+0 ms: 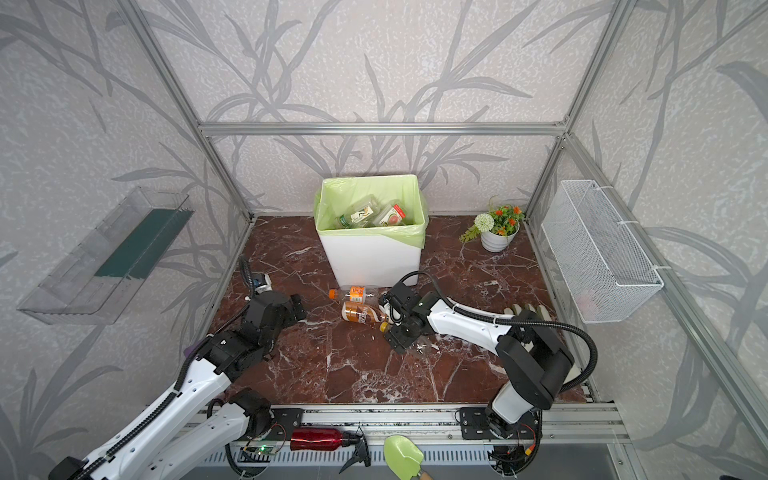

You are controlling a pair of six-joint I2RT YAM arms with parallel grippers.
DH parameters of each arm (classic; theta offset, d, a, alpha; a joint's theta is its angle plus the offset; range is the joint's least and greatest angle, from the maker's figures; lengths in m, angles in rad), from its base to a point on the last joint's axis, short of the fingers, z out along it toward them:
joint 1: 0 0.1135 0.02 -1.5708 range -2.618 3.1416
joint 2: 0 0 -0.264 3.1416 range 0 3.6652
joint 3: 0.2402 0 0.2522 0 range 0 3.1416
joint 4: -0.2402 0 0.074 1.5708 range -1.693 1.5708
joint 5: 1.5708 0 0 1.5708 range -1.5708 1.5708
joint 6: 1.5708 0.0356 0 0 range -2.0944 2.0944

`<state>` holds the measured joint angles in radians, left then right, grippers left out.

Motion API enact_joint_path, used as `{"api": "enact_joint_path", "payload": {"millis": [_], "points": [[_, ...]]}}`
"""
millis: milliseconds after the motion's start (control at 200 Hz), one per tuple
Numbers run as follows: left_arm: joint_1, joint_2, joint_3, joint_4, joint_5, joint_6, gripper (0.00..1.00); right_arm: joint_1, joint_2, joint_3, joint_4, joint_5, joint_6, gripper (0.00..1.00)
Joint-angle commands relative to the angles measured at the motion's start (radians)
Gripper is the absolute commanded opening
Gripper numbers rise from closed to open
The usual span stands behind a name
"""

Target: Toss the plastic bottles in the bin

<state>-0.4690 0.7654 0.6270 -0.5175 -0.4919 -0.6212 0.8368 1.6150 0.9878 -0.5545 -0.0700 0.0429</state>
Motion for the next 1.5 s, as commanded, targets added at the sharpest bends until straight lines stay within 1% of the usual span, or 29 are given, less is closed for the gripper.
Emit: {"api": "enact_joint_path", "payload": {"millis": [0, 80, 125, 255, 390, 435, 525, 635, 720, 795, 870, 915, 980, 1100, 1175, 1235, 1300, 1370, 1455, 1494], "points": [[0.010, -0.022, -0.013, -0.033, -0.024, -0.018, 0.99, 0.030, 0.045, 0.041, -0.087, 0.013, -0.015, 0.85], [0.018, -0.034, -0.019, -0.034, -0.024, -0.018, 0.99, 0.048, 0.079, 0.056, -0.123, 0.031, -0.009, 0.83], [0.022, -0.036, -0.022, -0.035, -0.022, -0.018, 0.99, 0.057, 0.086, 0.060, -0.135, 0.041, -0.003, 0.81], [0.034, -0.034, -0.027, -0.029, -0.007, -0.018, 0.99, 0.061, 0.085, 0.059, -0.140, 0.072, 0.015, 0.68], [0.043, -0.023, -0.023, -0.022, 0.002, -0.014, 0.99, 0.061, 0.085, 0.087, -0.175, 0.095, 0.031, 0.59], [0.045, -0.018, -0.021, -0.022, 0.003, -0.011, 0.99, 0.062, 0.063, 0.097, -0.189, 0.106, 0.034, 0.57], [0.050, -0.015, -0.019, -0.016, 0.008, -0.006, 0.99, 0.061, -0.043, 0.106, -0.186, 0.130, 0.040, 0.53], [0.055, -0.004, -0.018, -0.007, 0.014, 0.000, 0.99, 0.047, -0.226, 0.124, -0.163, 0.176, 0.035, 0.52], [0.059, 0.009, -0.018, 0.002, 0.021, 0.001, 0.99, 0.005, -0.379, 0.139, -0.113, 0.211, 0.037, 0.52], [0.061, 0.017, -0.017, 0.010, 0.028, 0.003, 0.99, -0.037, -0.516, 0.151, -0.046, 0.228, -0.002, 0.51], [0.063, 0.020, -0.018, 0.015, 0.030, 0.004, 0.99, -0.102, -0.607, 0.227, -0.025, 0.235, -0.052, 0.50], [0.064, 0.020, -0.020, 0.023, 0.028, 0.007, 0.99, -0.140, -0.631, 0.297, -0.013, 0.255, -0.090, 0.50], [0.066, 0.023, -0.021, 0.032, 0.034, 0.012, 0.99, -0.192, -0.641, 0.400, 0.024, 0.253, -0.156, 0.50], [0.066, 0.030, -0.019, 0.039, 0.045, 0.014, 0.99, -0.258, -0.576, 0.606, 0.091, 0.212, -0.234, 0.51], [0.066, 0.032, -0.019, 0.041, 0.052, 0.014, 0.99, -0.263, -0.500, 0.728, 0.120, 0.164, -0.268, 0.51], [0.066, 0.029, -0.020, 0.042, 0.056, 0.016, 0.99, -0.266, -0.429, 0.806, 0.135, 0.129, -0.266, 0.52], [0.066, 0.027, -0.021, 0.042, 0.063, 0.018, 0.99, -0.277, -0.331, 0.866, 0.140, 0.072, -0.226, 0.52], [0.067, 0.024, -0.028, 0.050, 0.071, 0.027, 0.99, -0.284, -0.182, 0.901, 0.108, -0.021, -0.151, 0.52], [0.066, 0.027, -0.030, 0.052, 0.078, 0.035, 0.99, -0.275, 0.035, 0.944, 0.025, -0.177, -0.084, 0.53], [0.066, 0.028, -0.025, 0.052, 0.085, 0.040, 0.99, -0.265, 0.137, 1.012, -0.053, -0.193, -0.094, 0.54]]}}
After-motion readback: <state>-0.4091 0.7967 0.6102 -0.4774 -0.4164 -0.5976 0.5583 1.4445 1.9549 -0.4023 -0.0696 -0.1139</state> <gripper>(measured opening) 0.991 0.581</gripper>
